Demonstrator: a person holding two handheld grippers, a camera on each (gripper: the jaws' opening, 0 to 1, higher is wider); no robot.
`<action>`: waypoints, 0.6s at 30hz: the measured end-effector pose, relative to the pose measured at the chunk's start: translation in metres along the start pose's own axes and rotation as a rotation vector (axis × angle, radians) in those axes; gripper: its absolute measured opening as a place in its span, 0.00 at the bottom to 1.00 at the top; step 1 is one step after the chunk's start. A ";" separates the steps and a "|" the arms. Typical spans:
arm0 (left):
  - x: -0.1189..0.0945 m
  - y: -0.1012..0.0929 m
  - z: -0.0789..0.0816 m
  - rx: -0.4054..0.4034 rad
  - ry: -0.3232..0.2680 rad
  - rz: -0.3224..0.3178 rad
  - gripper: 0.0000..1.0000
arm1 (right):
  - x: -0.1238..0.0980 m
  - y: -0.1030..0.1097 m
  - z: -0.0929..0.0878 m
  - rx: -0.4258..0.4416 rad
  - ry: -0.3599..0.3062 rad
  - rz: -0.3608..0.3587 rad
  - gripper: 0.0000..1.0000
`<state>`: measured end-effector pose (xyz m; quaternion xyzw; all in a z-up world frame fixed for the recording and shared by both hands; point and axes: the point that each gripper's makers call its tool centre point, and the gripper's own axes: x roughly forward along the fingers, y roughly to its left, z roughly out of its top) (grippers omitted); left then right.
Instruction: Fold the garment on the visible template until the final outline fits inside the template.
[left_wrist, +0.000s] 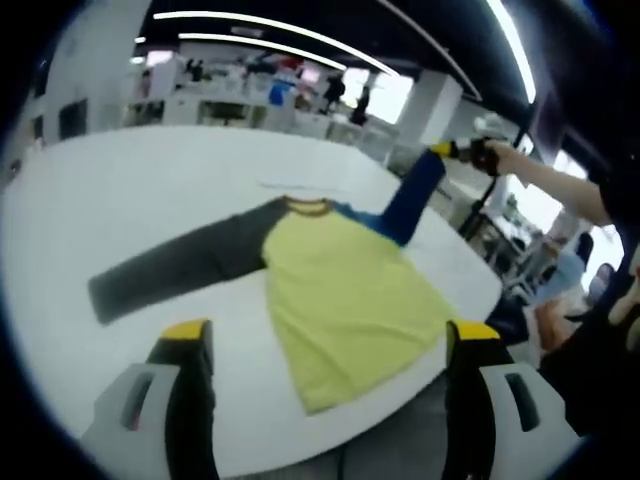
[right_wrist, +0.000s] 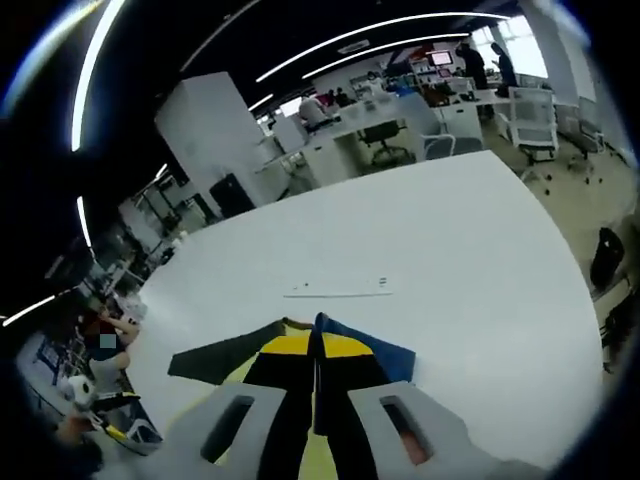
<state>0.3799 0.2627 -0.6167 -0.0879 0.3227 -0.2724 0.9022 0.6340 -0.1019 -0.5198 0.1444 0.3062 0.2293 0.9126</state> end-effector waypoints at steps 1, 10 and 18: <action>-0.001 0.001 0.000 -0.002 -0.002 0.002 0.93 | 0.002 0.005 0.000 -0.005 0.002 0.005 0.02; -0.009 0.010 0.000 -0.014 -0.018 0.016 0.92 | 0.031 0.063 -0.004 -0.033 0.029 0.099 0.02; -0.011 0.018 -0.001 -0.027 -0.024 0.022 0.92 | 0.069 0.111 -0.016 -0.053 0.077 0.180 0.02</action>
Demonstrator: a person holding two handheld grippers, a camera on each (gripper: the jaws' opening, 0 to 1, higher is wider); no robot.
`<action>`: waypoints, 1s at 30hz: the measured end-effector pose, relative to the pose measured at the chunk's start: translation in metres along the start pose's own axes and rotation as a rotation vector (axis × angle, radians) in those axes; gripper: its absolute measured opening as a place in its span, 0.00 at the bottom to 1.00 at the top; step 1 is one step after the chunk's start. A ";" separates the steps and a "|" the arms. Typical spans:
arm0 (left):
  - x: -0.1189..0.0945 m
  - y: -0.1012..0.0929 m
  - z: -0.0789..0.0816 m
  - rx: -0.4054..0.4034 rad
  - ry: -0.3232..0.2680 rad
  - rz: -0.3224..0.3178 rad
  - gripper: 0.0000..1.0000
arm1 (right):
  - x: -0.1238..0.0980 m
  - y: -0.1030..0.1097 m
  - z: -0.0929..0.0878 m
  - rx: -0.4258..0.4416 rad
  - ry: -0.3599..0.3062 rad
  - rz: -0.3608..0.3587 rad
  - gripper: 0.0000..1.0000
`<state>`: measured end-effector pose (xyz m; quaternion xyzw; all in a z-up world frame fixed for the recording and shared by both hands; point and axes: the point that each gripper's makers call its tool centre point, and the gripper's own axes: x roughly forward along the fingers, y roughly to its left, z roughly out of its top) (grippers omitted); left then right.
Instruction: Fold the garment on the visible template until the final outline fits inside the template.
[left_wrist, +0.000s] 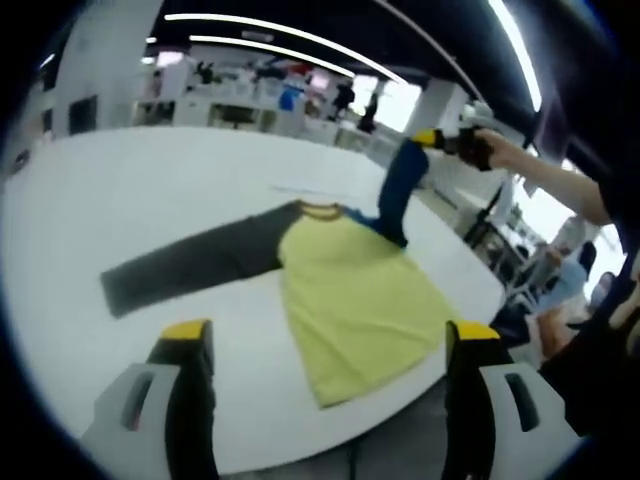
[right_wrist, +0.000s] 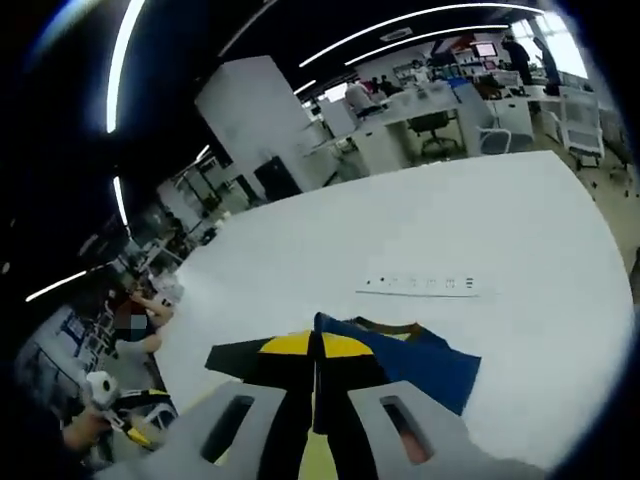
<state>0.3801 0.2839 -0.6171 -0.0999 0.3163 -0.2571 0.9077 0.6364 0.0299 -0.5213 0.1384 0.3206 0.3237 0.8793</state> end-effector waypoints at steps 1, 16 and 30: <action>0.000 0.001 0.000 -0.002 0.001 0.001 0.92 | 0.006 0.003 -0.002 -0.002 0.006 0.007 0.02; -0.003 0.018 -0.003 -0.024 0.012 0.029 0.92 | 0.068 0.012 -0.038 -0.048 0.128 0.026 0.02; 0.002 0.026 -0.006 -0.035 0.025 0.031 0.91 | 0.097 0.006 -0.076 -0.045 0.198 0.021 0.02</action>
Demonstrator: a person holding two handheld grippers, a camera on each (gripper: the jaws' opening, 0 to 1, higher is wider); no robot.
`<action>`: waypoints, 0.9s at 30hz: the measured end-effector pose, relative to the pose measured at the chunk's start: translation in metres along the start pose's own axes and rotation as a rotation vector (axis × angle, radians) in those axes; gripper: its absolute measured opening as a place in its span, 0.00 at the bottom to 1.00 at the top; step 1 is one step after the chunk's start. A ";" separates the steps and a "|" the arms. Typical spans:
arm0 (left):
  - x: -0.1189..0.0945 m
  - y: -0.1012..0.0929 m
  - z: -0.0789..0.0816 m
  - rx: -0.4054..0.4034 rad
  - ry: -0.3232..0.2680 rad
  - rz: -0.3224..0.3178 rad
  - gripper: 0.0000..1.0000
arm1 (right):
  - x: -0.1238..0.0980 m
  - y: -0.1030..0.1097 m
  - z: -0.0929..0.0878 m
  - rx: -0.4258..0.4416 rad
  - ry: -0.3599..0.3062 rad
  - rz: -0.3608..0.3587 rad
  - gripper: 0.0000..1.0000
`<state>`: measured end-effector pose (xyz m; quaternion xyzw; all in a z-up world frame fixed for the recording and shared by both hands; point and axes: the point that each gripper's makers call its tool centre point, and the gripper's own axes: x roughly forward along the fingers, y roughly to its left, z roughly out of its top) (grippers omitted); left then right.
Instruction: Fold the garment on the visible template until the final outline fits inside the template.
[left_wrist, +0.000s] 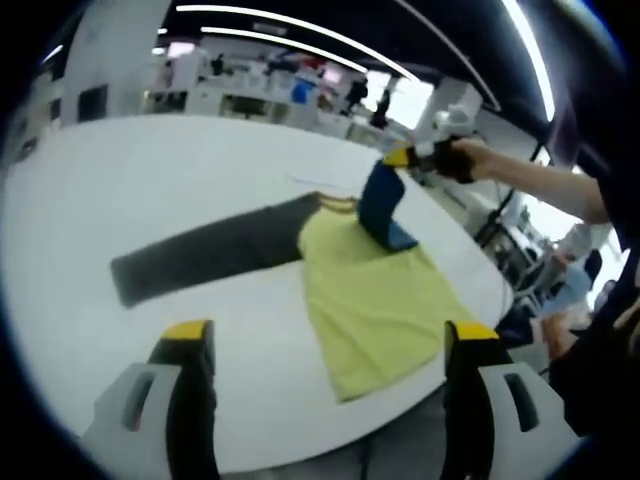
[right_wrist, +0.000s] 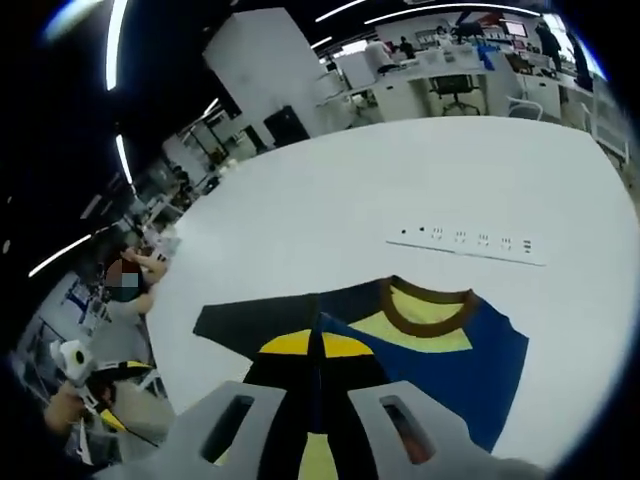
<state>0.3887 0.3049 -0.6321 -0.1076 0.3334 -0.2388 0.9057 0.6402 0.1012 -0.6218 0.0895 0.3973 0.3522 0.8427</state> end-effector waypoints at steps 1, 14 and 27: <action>0.001 0.001 -0.001 0.001 0.004 0.000 0.91 | 0.002 0.001 -0.003 0.003 0.005 0.002 0.02; 0.008 0.010 -0.002 -0.002 0.015 -0.003 0.91 | 0.037 0.011 -0.032 0.022 0.060 0.000 0.02; 0.012 0.016 -0.007 0.014 0.032 0.011 0.91 | 0.072 0.023 -0.062 0.067 0.115 -0.039 0.02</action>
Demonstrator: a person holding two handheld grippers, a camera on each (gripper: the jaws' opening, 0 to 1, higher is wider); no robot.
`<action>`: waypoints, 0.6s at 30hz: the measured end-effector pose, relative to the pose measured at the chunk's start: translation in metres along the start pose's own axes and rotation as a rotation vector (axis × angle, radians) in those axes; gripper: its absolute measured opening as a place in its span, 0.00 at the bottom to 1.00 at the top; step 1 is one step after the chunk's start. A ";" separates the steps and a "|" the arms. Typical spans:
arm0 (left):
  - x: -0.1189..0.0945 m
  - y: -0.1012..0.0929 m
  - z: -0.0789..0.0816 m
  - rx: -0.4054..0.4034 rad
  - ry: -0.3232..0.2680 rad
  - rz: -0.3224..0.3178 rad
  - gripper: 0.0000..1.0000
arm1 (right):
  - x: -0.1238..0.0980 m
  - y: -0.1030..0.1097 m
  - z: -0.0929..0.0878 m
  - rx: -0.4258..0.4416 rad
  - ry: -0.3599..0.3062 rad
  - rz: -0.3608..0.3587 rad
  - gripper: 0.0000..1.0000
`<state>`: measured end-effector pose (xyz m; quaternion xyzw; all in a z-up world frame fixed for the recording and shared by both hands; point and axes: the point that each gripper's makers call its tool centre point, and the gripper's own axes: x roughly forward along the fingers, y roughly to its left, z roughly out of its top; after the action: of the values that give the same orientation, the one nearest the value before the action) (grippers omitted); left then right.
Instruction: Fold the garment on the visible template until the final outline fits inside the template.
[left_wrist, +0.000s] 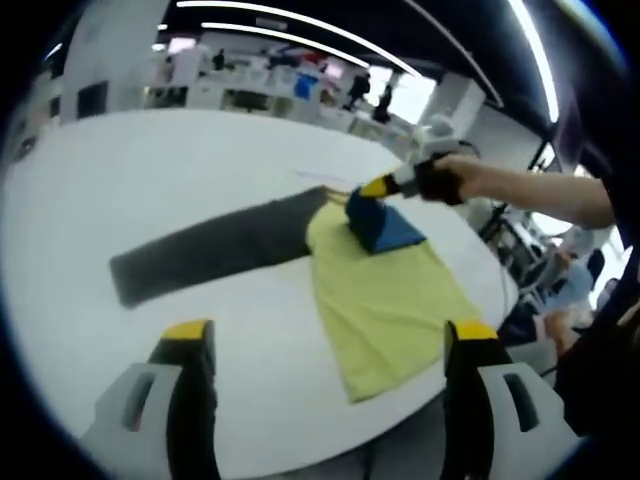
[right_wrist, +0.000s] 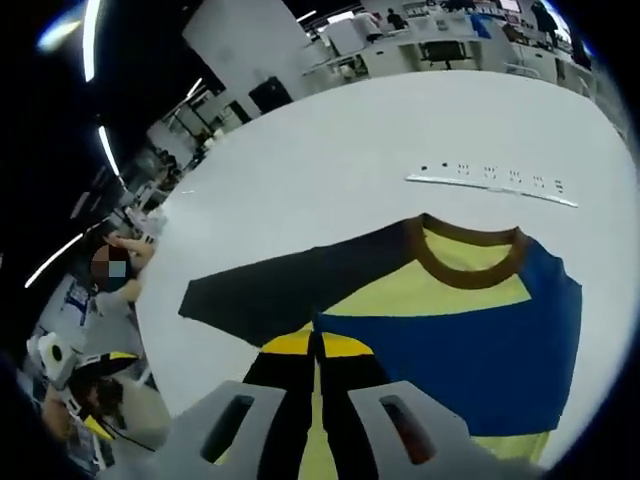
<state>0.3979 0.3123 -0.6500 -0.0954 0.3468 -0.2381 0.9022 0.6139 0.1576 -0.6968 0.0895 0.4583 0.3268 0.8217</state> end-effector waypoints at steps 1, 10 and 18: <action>0.001 -0.001 0.000 0.001 0.000 -0.005 0.91 | 0.002 0.001 -0.001 0.003 0.002 -0.003 0.02; 0.005 0.000 -0.001 -0.010 -0.004 -0.017 0.91 | 0.025 0.006 -0.015 0.033 0.032 -0.029 0.02; 0.006 0.004 -0.005 -0.022 -0.002 -0.015 0.91 | 0.038 0.011 -0.023 0.040 0.056 -0.033 0.02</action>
<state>0.4003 0.3130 -0.6587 -0.1083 0.3480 -0.2408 0.8996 0.6037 0.1864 -0.7314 0.0893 0.4888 0.3062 0.8120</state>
